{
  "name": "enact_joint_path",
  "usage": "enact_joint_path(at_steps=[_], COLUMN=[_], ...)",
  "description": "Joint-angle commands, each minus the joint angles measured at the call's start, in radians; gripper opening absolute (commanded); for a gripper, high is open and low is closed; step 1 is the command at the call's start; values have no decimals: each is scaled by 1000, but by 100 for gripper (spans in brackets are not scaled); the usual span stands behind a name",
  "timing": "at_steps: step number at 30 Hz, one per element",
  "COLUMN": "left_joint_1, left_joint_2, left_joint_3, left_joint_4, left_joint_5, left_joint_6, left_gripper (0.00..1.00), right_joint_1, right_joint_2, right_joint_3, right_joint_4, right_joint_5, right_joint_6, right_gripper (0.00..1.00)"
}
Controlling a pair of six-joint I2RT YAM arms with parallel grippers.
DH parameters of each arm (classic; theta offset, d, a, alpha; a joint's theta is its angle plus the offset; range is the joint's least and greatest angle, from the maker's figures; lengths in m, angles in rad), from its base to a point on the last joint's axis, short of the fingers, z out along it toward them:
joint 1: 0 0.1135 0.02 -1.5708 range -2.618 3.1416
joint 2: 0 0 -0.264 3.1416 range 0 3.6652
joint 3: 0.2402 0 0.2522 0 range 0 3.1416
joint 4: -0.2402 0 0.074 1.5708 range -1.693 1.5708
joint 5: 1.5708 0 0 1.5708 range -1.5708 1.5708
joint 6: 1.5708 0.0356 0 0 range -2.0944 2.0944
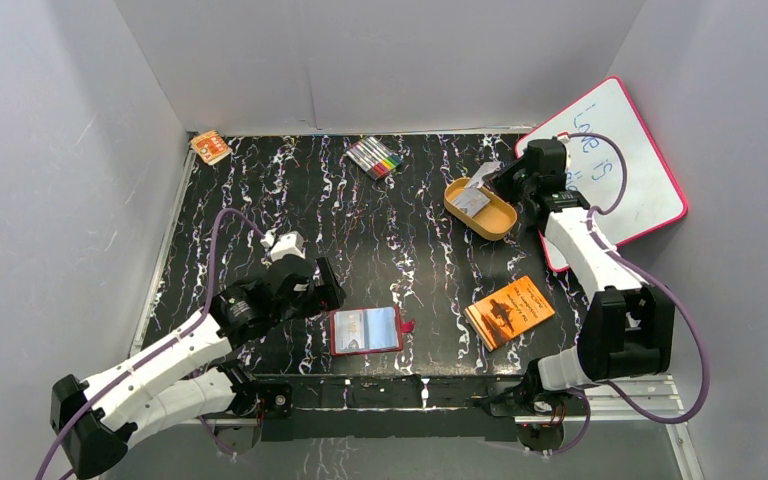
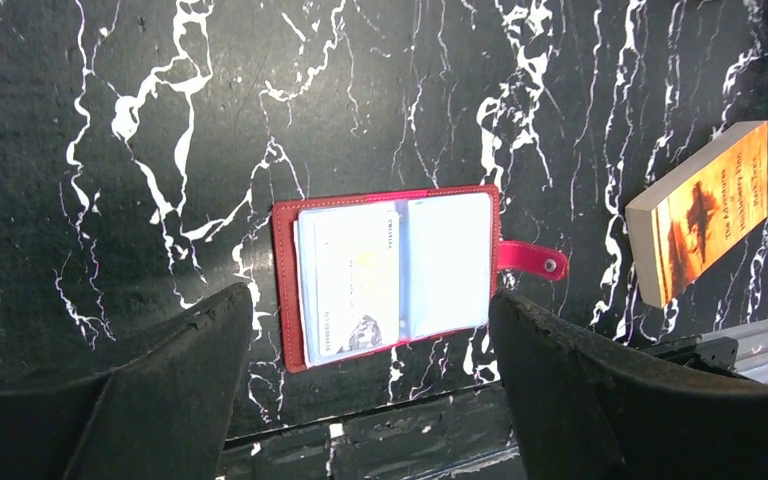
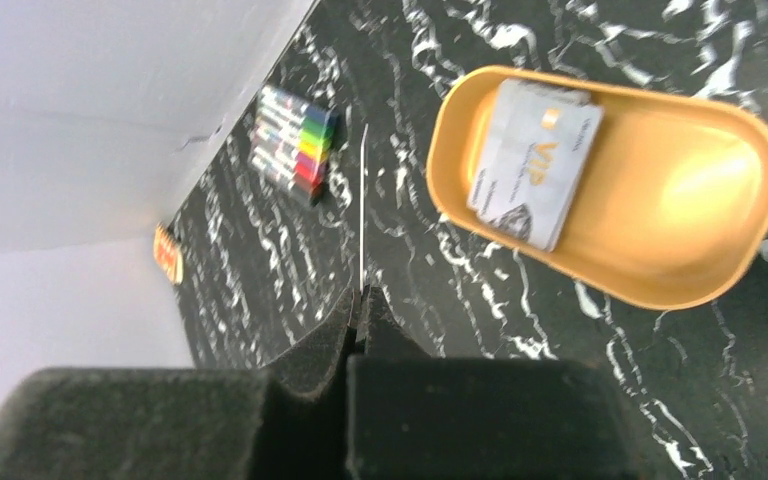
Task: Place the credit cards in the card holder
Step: Pick up the credit card from the storage box.
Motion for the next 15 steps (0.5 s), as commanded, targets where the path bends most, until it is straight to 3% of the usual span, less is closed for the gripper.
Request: enact_joint_path(at_steps=[1,4,8,15], left_joint_1=[0,0,0,0], left_joint_2=[-15,-34,-39,36], left_joint_3=[78,127,207,364], left_joint_4=[-14,-13,26,39], left_joint_5=[-60,-78,-53,-24], left_joint_6=[21,19,22,33], left_gripper=[84,84,85,84], right_joint_1=[-4,-2,7,31], right_joint_2=[-49,-101,-192,-296], right_joint_3=[51,15,-108,-246], right_joint_4=[-10,80,320,407], right_joint_5=[-219,-430,-646,-773], right_joint_6=[-13,-1,142,478], right_gripper=[0,0,0,0])
